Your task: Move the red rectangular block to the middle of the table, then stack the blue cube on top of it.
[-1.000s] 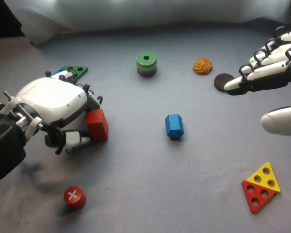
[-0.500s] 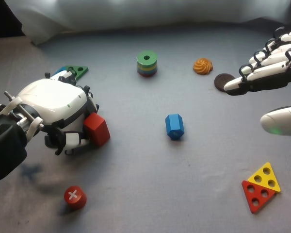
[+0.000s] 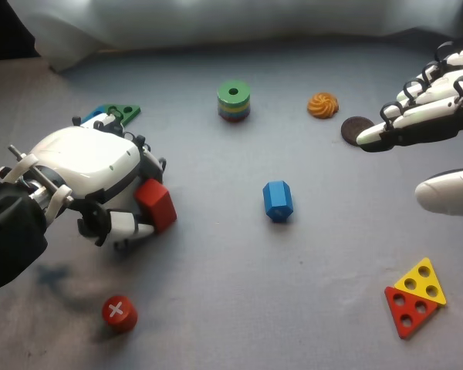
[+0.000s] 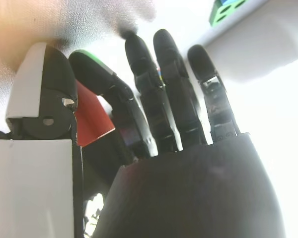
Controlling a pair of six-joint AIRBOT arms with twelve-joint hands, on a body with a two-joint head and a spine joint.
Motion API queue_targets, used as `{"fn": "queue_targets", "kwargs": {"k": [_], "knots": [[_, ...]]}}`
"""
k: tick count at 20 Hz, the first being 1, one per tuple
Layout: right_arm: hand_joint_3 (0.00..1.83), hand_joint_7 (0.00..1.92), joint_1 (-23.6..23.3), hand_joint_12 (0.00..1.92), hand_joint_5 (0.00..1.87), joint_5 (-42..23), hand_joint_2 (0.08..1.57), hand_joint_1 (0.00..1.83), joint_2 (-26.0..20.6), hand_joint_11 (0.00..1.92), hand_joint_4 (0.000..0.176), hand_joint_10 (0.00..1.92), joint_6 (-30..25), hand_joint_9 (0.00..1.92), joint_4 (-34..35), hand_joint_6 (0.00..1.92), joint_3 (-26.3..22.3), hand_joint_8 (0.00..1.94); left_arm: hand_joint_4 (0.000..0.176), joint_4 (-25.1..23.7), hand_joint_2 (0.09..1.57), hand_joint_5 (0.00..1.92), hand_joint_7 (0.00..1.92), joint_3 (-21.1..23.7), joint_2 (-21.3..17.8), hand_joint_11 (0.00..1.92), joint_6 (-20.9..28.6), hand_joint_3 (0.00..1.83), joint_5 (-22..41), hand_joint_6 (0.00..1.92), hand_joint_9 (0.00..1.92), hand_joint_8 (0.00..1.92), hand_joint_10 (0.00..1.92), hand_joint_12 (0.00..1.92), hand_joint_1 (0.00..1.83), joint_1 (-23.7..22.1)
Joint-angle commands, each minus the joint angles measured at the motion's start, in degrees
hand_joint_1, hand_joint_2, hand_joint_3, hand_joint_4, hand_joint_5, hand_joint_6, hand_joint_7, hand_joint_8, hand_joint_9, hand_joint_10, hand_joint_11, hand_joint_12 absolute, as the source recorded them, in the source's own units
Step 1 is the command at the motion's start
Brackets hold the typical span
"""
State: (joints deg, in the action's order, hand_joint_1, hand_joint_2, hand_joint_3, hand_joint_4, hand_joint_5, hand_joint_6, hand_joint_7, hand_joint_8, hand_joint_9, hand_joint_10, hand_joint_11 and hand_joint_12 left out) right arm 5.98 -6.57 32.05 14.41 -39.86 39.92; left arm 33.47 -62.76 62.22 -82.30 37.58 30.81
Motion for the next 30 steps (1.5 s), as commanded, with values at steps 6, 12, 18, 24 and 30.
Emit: {"fn": "queue_targets", "kwargs": {"k": [6,12,18,24,30], "knots": [[0.0,0.32,-0.7,0.5,0.33,-4.6,1.28,0.26,-0.6,0.0,0.0,0.0,-0.3,0.24,0.8,0.0,-0.2,0.0,0.0,4.5,1.1,0.64,0.64,1.8,-2.0,0.08,-5.2,0.03,5.1,0.0,0.57,0.0,0.0,1.07,0.69,-1.7],[0.0,0.3,-0.7,0.46,0.31,-4.6,1.28,0.36,-0.7,0.0,0.0,0.0,-0.3,0.22,0.8,0.0,-0.2,0.0,0.0,7.4,1.19,0.56,0.55,3.8,-2.6,0.0,-7.8,0.0,5.1,0.0,0.5,0.0,0.0,1.08,0.37,-2.5],[0.0,0.32,-0.7,0.5,0.33,-4.6,1.28,0.4,-0.7,0.0,0.0,0.01,-0.3,0.23,0.8,0.01,-0.2,0.0,0.0,7.0,1.17,0.54,0.53,4.2,-2.6,0.0,-7.7,0.0,5.1,0.0,0.48,0.0,0.0,1.06,0.36,-2.1],[0.0,0.3,-0.7,0.48,0.31,-4.6,1.28,0.42,-0.6,0.0,0.0,0.0,-0.3,0.22,0.8,0.0,-0.2,0.0,0.0,7.0,1.16,0.49,0.47,4.0,-2.2,0.0,-7.8,0.0,5.1,0.0,0.4,0.0,0.0,0.96,0.34,-1.2],[0.0,0.33,-0.7,0.52,0.34,-4.6,1.28,0.42,-0.6,0.0,0.0,0.01,-0.3,0.25,0.8,0.01,-0.2,0.01,0.0,6.8,1.16,0.48,0.45,3.8,-1.1,0.0,-7.8,0.0,5.3,0.0,0.38,0.0,0.0,0.91,0.33,-0.8]]}}
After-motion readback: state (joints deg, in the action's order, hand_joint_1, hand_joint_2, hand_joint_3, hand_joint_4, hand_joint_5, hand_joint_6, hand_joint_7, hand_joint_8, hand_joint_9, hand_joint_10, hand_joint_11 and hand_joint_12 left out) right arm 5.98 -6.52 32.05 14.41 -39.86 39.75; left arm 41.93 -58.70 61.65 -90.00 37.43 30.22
